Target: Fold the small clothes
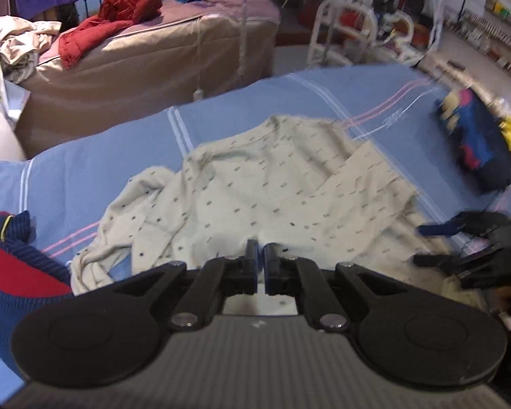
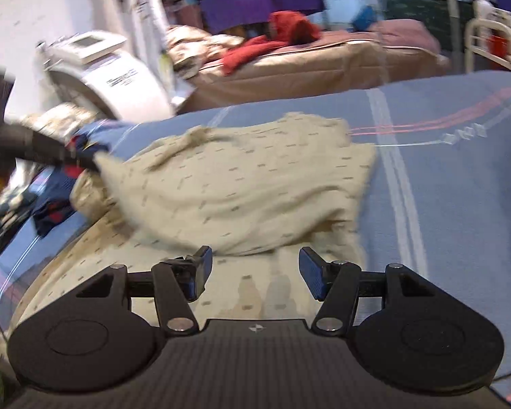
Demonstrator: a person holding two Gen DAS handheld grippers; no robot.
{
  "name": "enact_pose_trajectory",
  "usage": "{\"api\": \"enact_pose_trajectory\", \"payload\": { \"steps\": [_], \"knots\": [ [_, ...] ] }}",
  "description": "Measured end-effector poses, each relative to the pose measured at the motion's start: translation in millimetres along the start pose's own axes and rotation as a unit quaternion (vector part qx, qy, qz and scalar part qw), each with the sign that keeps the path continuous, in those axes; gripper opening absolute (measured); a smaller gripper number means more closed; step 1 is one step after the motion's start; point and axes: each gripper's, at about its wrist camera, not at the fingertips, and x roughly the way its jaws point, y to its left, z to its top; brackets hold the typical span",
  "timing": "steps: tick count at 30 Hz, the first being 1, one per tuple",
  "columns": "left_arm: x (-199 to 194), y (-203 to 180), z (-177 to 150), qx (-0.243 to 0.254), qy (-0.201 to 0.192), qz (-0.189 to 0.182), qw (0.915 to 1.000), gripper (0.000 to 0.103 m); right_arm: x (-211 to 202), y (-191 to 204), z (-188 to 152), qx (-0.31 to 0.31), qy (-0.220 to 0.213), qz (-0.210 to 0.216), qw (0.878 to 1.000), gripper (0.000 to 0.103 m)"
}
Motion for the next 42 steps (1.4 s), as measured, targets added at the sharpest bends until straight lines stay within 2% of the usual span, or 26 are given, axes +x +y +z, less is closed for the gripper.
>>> {"api": "enact_pose_trajectory", "payload": {
  "steps": [2, 3, 6, 7, 9, 10, 12, 13, 14, 15, 18, 21, 22, 25, 27, 29, 30, 31, 32, 35, 37, 40, 42],
  "knots": [
    [-25.2, 1.0, 5.7, -0.012, -0.004, -0.021, 0.9997, 0.006, 5.2, 14.5, 0.6, -0.014, 0.005, 0.018, 1.000, 0.094],
    [-30.2, 0.2, 6.6, -0.007, -0.005, -0.017, 0.9998, 0.006, 7.2, 20.0, 0.4, -0.021, 0.007, 0.026, 0.999, 0.095],
    [-10.0, 5.2, 4.8, 0.011, 0.028, 0.031, 0.9991, 0.008, 13.2, 31.7, -0.5, -0.036, 0.011, 0.035, 0.999, 0.095],
    [6.1, 12.5, 1.0, 0.007, 0.039, 0.057, 0.9976, 0.012, 15.1, 33.6, -0.8, -0.037, 0.013, 0.034, 0.999, 0.095],
    [34.6, 29.0, -9.9, -0.015, 0.065, 0.123, 0.9901, 0.017, 14.9, 33.0, -1.2, -0.034, 0.016, 0.027, 0.999, 0.095],
    [44.1, 33.9, -16.4, -0.022, 0.074, 0.138, 0.9875, 0.018, 12.6, 31.5, -1.6, -0.034, 0.014, 0.024, 0.999, 0.095],
    [48.6, 36.8, -35.5, -0.046, 0.073, 0.090, 0.9922, 0.030, 5.2, 26.8, -3.1, -0.036, 0.010, 0.008, 0.999, 0.096],
    [48.2, 33.8, -46.3, -0.059, 0.073, 0.061, 0.9937, 0.051, 1.5, 23.6, -4.5, -0.036, 0.010, -0.002, 0.999, 0.098],
    [47.1, 28.4, -56.7, -0.060, 0.073, 0.050, 0.9943, 0.064, -1.7, 18.3, -6.1, -0.032, 0.010, -0.010, 0.999, 0.099],
    [46.4, 22.5, -66.1, -0.053, 0.075, 0.050, 0.9946, 0.065, -4.2, 12.3, -7.4, -0.025, 0.012, -0.017, 0.999, 0.099],
    [45.0, 9.5, -92.2, -0.045, 0.091, 0.083, 0.9914, 0.065, -4.3, -6.2, -13.1, 0.007, 0.025, -0.034, 0.999, 0.099],
    [43.0, 10.7, -112.3, -0.100, 0.082, 0.071, 0.9891, 0.065, -2.2, -15.1, -16.4, 0.036, 0.030, -0.035, 0.998, 0.099],
    [41.7, 11.5, -119.6, -0.132, 0.072, 0.059, 0.9869, 0.065, -1.9, -15.1, -16.8, 0.040, 0.030, -0.034, 0.998, 0.099],
    [49.2, 17.3, -133.5, -0.196, 0.064, 0.039, 0.9778, 0.061, -1.3, -9.9, -16.9, 0.034, 0.028, -0.032, 0.999, 0.099],
    [56.2, 20.6, -137.0, -0.217, 0.048, 0.043, 0.9740, 0.048, -0.8, -7.5, -17.0, 0.031, 0.027, -0.026, 0.999, 0.100],
    [63.1, 24.4, -138.0, -0.242, 0.027, 0.057, 0.9681, 0.027, 0.3, -6.0, -17.7, 0.027, 0.031, -0.027, 0.999, 0.101],
    [65.6, 25.4, -137.4, -0.256, 0.013, 0.058, 0.9649, 0.023, 0.9, -6.4, -18.2, 0.026, 0.033, -0.028, 0.999, 0.101],
    [67.7, 25.9, -136.7, -0.263, 0.002, 0.057, 0.9631, 0.011, 0.8, -6.9, -18.8, 0.027, 0.034, -0.029, 0.999, 0.101],
    [69.8, 26.5, -135.8, -0.274, -0.007, 0.064, 0.9595, 0.005, 0.6, -7.9, -19.3, 0.031, 0.032, -0.030, 0.999, 0.101],
    [65.8, 28.8, -131.3, -0.298, -0.027, 0.049, 0.9529, 0.002, -1.1, -12.5, -17.5, 0.022, 0.027, -0.041, 0.999, 0.101],
    [50.0, 32.8, -123.8, -0.310, -0.054, 0.038, 0.9484, 0.002, -3.9, -16.5, -13.8, -0.004, 0.014, -0.081, 0.997, 0.101],
    [16.5, 36.2, -106.5, -0.291, -0.097, 0.057, 0.9502, 0.002, -3.2, -26.0, -6.5, -0.033, 0.001, -0.141, 0.989, 0.101],
    [3.1, 39.8, -100.2, -0.286, -0.108, 0.071, 0.9494, 0.002, 4.2, -32.0, -2.8, -0.050, 0.004, -0.148, 0.988, 0.101]
  ]
}}
